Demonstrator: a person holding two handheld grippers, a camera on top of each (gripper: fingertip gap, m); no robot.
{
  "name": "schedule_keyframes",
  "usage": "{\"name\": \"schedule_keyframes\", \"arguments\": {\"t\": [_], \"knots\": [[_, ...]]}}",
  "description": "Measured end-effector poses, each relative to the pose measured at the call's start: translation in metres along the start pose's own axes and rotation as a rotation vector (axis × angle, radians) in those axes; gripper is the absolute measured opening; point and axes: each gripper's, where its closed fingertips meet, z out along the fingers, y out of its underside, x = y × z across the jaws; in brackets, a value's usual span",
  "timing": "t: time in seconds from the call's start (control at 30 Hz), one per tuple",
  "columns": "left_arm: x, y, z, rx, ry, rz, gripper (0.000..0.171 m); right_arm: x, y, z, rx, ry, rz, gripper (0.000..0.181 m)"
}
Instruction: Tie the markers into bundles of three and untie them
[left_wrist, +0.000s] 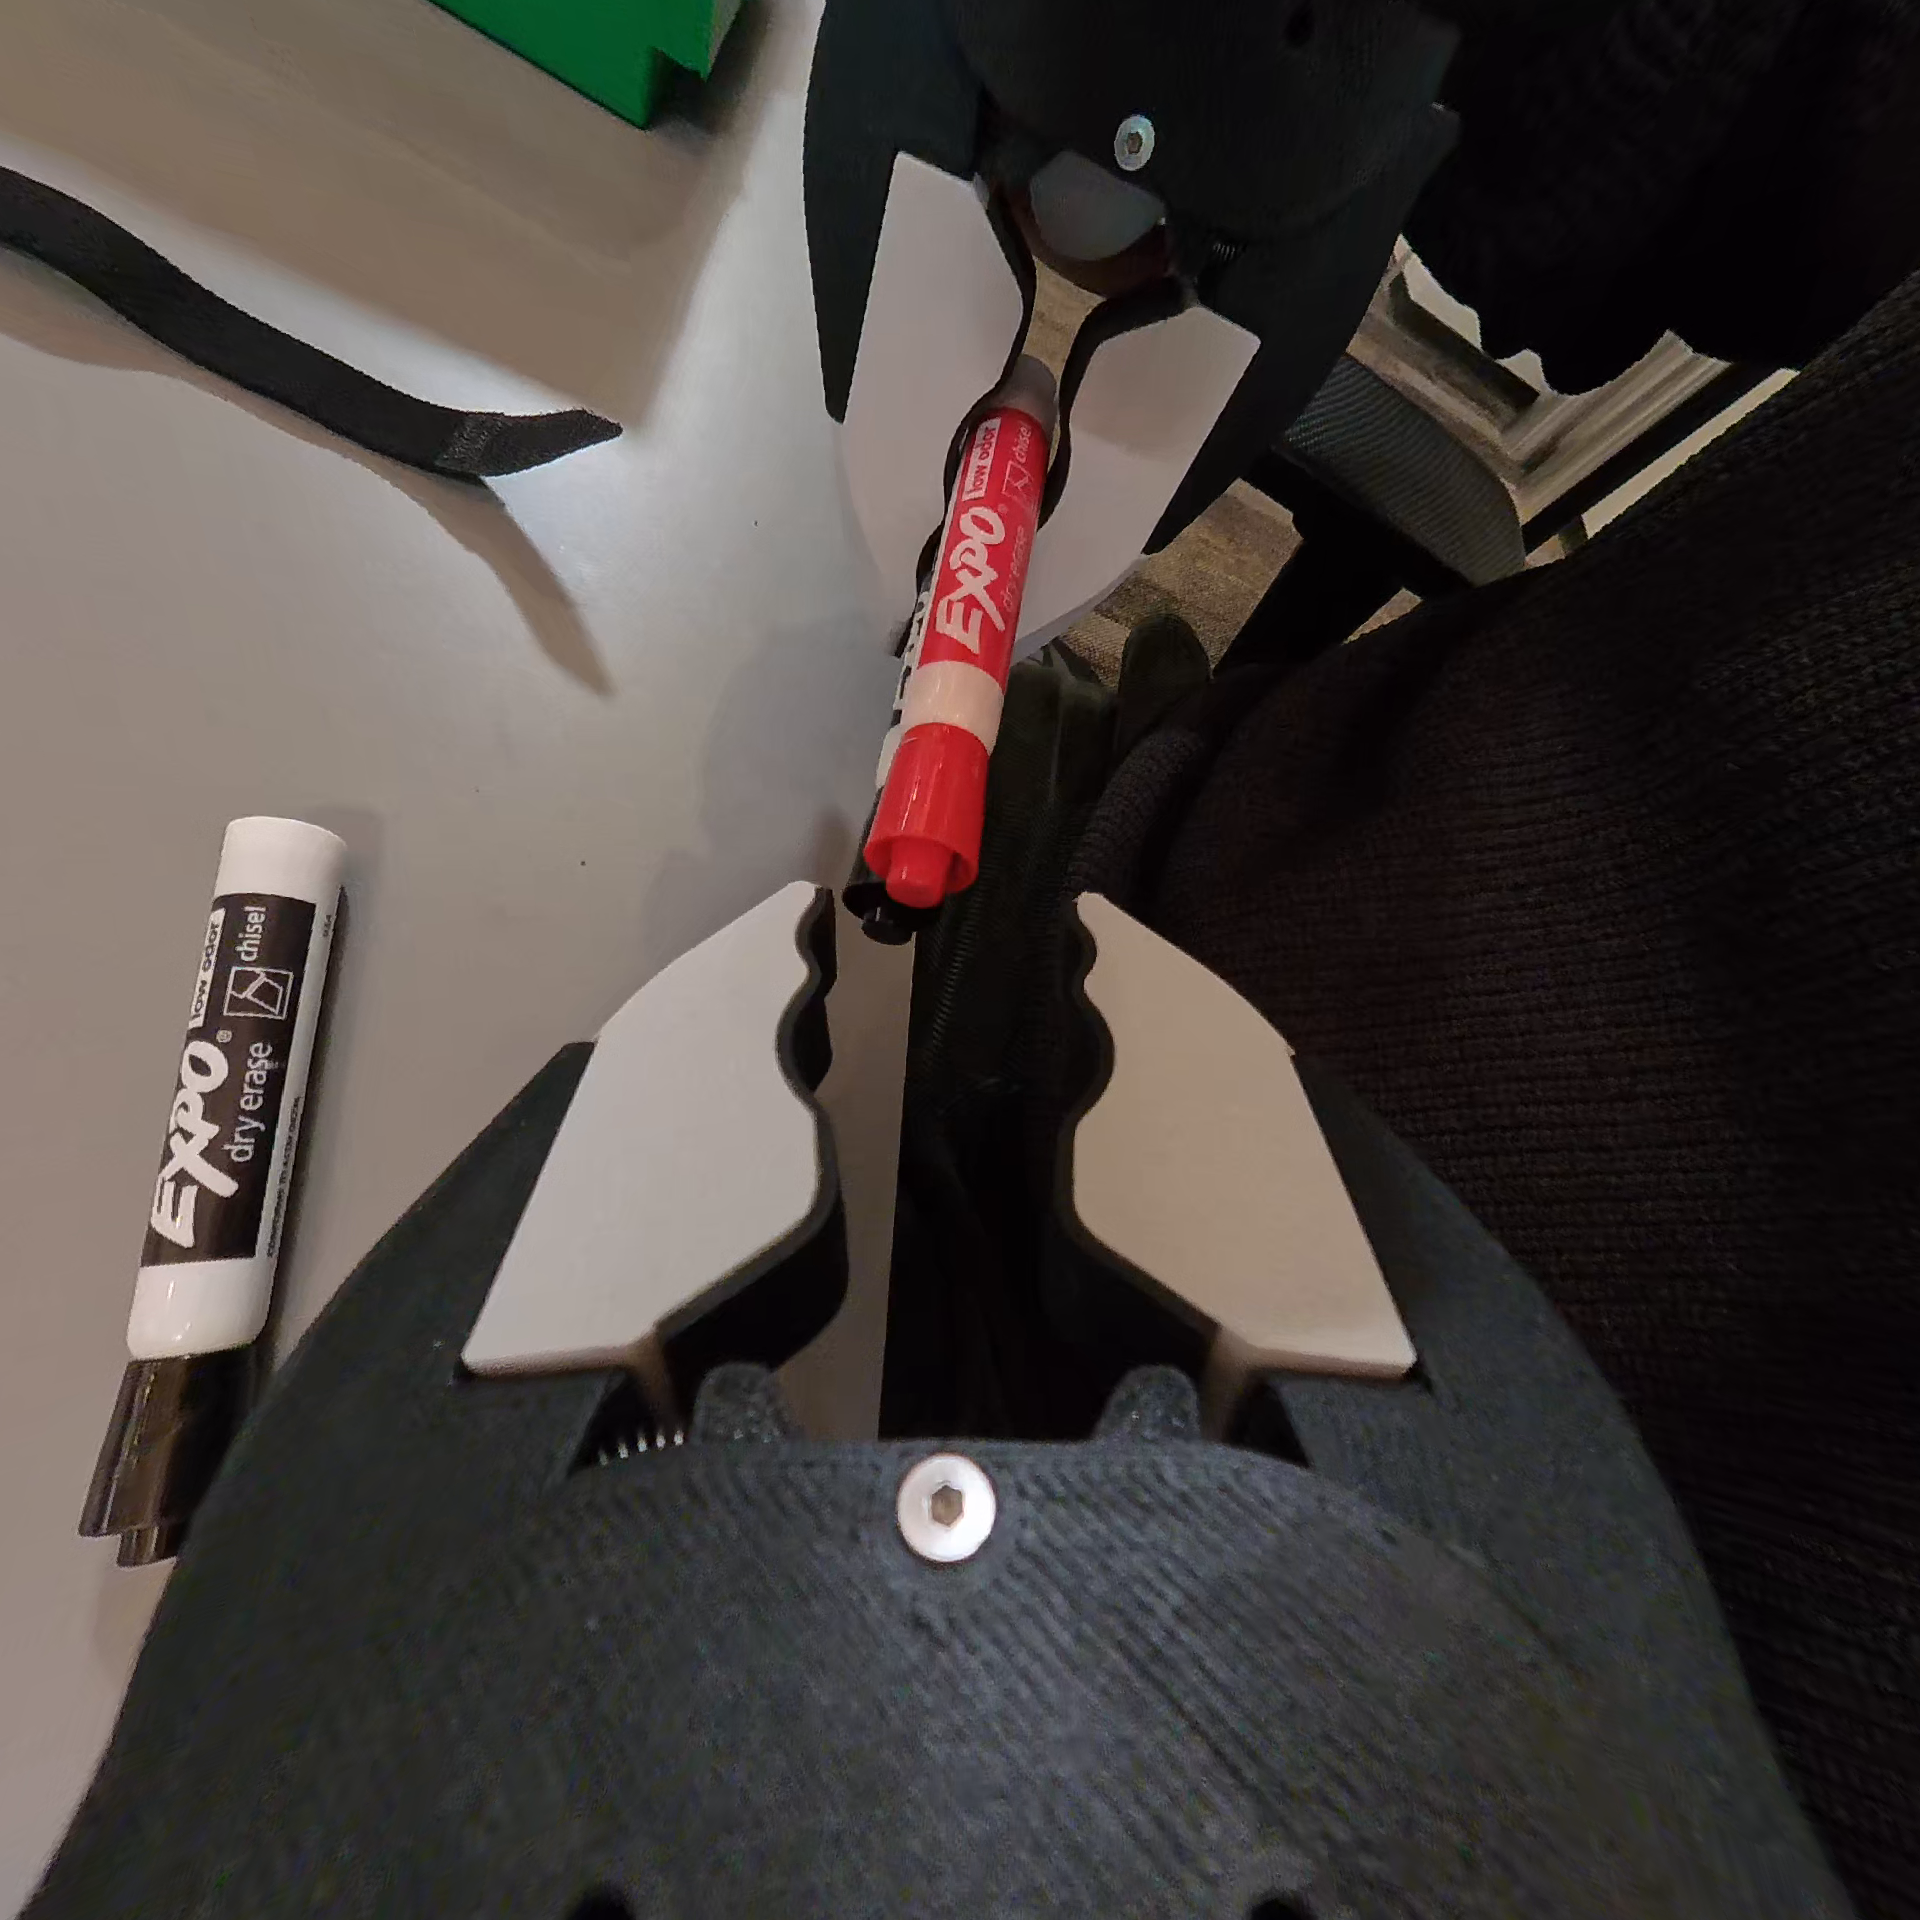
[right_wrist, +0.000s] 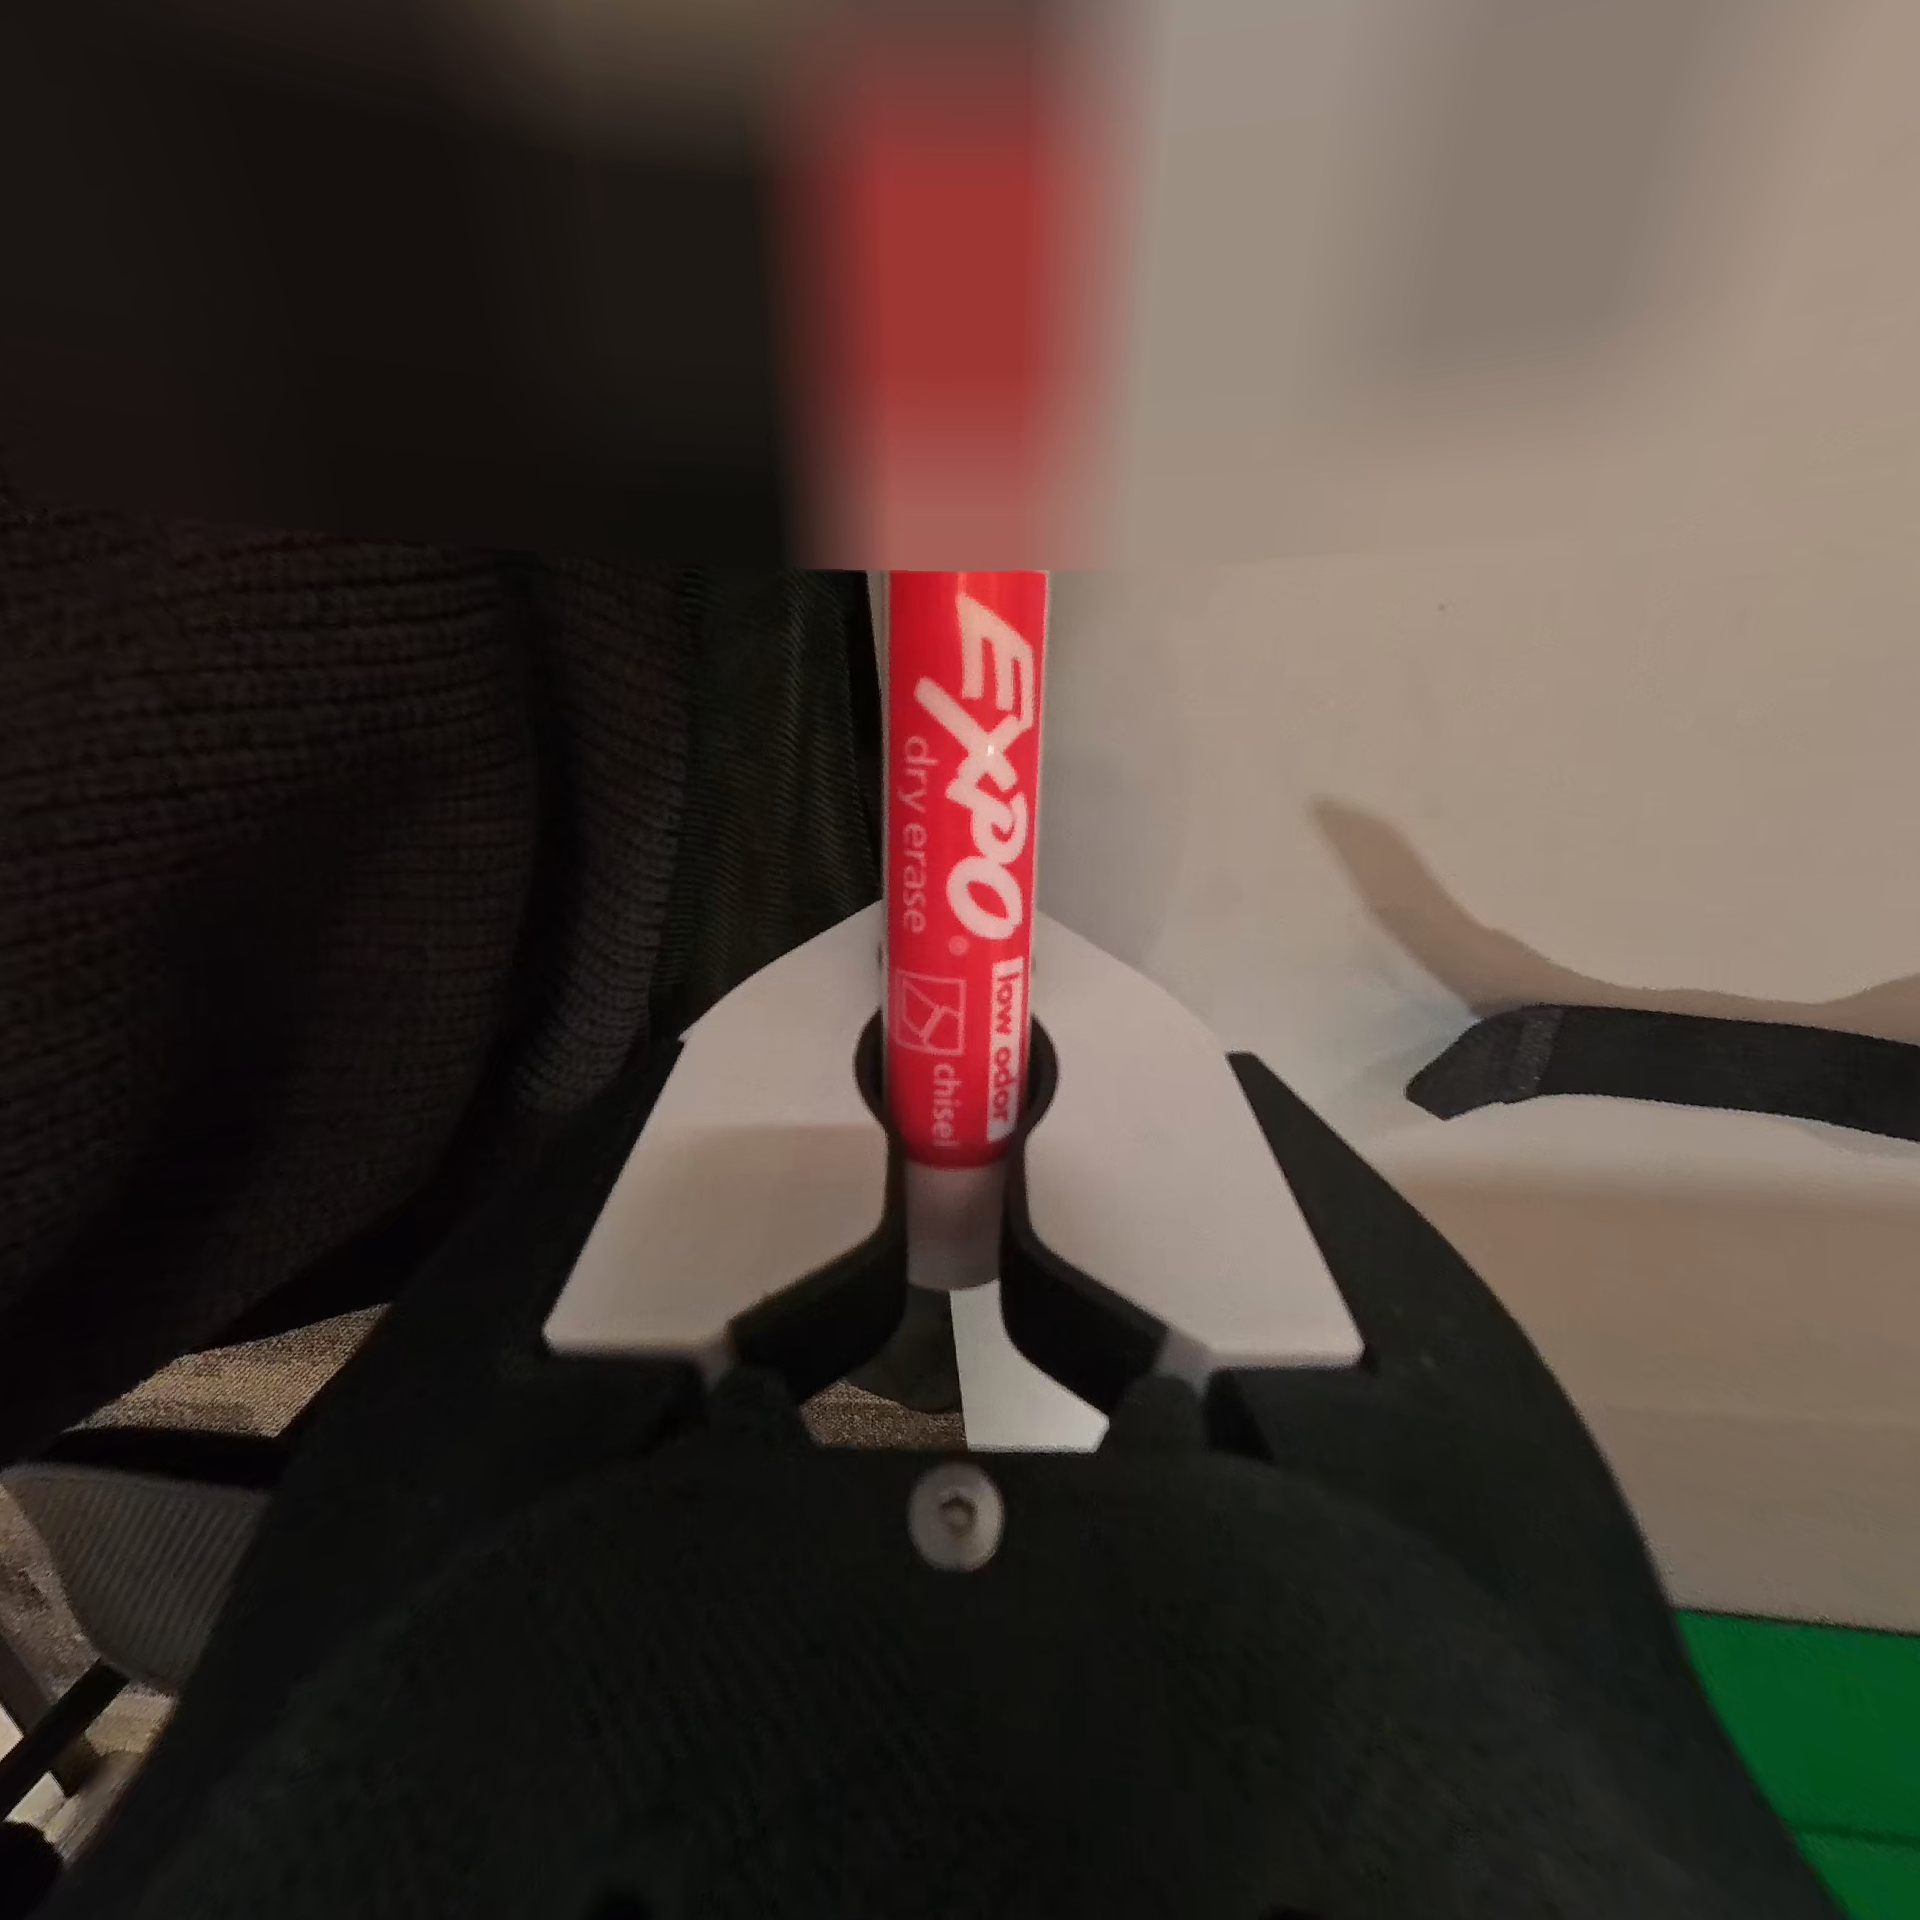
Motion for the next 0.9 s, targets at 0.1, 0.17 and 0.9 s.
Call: {"name": "schedule_keyframes", "arguments": {"t": [0.1, 0.17, 0.9], "knots": [[-0.003, 0.001, 0.001, -0.006, -0.013, 0.003, 0.044, 0.000, 0.000, 0.001, 0.000, -0.001, -0.002, 0.015], [-0.004, 0.000, 0.001, -0.004, -0.015, -0.001, 0.045, 0.000, -0.001, 0.001, 0.003, 0.003, -0.005, 0.015], [0.053, -0.117, -0.280, 1.141, -0.959, 0.725, 0.045, 0.015, -0.012, -0.001, 0.101, 0.041, -0.031, 0.015]]}}
